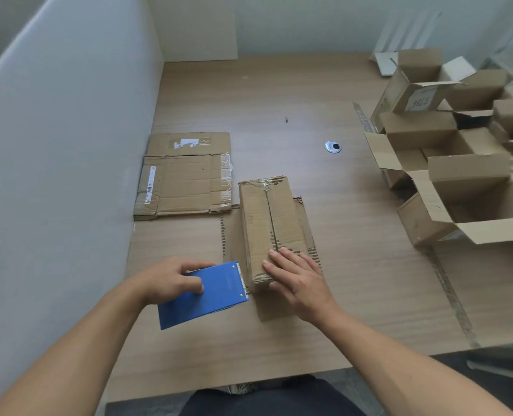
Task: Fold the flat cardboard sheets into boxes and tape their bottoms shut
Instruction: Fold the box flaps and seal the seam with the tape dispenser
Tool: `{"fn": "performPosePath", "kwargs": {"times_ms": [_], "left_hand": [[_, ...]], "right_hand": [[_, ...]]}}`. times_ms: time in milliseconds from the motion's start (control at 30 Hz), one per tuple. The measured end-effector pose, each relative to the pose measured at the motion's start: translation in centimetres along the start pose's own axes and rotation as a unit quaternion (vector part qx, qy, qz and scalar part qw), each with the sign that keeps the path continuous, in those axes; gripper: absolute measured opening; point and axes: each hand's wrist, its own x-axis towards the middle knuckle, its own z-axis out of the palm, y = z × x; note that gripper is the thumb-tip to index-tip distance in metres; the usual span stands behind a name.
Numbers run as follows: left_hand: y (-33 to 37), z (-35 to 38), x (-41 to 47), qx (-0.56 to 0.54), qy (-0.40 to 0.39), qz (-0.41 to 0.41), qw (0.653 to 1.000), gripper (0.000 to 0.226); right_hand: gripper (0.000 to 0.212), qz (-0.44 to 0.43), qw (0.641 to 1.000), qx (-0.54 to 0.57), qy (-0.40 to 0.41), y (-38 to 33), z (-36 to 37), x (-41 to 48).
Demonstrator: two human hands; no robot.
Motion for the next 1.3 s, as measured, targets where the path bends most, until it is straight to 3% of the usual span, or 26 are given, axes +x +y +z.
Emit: {"fn": "performPosePath", "kwargs": {"times_ms": [500,700,900,1300], "left_hand": [[1.0,3.0,1.0,0.061,0.094,0.006,0.994,0.072],[1.4,4.0,0.7,0.072,0.128,-0.003,0.989,0.063],[1.6,3.9,-0.7,0.075,0.114,-0.010,0.991,0.071],[-1.4,2.1,-3.2,0.057,0.074,0.006,0.996,0.061]], "right_hand": [[0.045,0.016,1.000,-0.012,0.011,-1.1,0.1,0.4],[0.040,0.062,0.997,-0.028,0.020,-2.7,0.6,0.8],[0.034,0.062,0.997,-0.035,0.041,-2.7,0.6,1.1],[0.035,0.074,0.997,-0.030,-0.010,-3.1,-0.3,1.2]]}}
